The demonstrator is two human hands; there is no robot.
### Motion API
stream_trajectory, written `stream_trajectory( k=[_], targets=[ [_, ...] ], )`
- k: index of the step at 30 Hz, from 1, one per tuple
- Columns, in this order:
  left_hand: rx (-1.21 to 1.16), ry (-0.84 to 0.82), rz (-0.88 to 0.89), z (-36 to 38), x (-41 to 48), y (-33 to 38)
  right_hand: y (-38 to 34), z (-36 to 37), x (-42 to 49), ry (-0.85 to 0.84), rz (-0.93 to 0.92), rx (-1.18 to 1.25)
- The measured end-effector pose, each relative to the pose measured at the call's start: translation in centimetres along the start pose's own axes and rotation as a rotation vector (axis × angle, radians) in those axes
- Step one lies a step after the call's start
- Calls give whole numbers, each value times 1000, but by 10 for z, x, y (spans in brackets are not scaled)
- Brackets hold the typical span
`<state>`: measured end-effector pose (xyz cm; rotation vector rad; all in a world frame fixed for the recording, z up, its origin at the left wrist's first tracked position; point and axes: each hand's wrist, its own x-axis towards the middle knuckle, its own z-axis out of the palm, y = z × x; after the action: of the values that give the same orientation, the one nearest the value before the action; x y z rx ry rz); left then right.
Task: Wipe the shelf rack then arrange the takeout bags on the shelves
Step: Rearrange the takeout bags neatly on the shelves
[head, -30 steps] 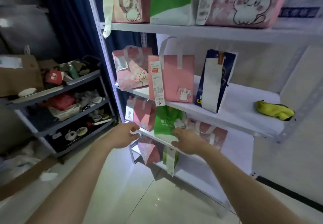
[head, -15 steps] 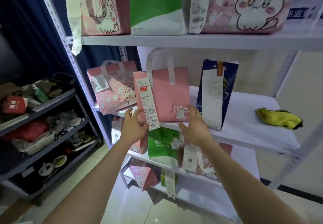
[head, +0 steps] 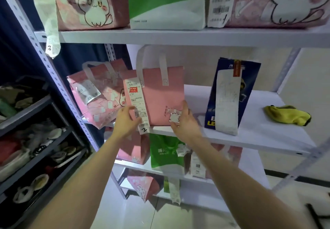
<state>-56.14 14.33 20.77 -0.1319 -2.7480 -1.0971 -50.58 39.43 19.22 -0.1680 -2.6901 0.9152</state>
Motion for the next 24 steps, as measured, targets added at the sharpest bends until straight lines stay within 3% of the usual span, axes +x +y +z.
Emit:
stream_trajectory(
  k=[3,6,10,14,19,24],
  targets=[
    [-24,209,40,-2,2,7,1,-5,-8,20,-10,-12],
    [-77,337,227,8,5,39,22,-20,-22,106,2,-25],
    [-193,90,456,53,1,99,75,-54,-41,365,182,12],
    [-324,-221,396,111,-5,147,125,-91,-47,519,341,41],
    [-383,-472,278,154,-6,173,156,-111,-31,209,324,187],
    [-314,-392,314,162,-16,162,141,-94,-27,86,210,140]
  ],
)
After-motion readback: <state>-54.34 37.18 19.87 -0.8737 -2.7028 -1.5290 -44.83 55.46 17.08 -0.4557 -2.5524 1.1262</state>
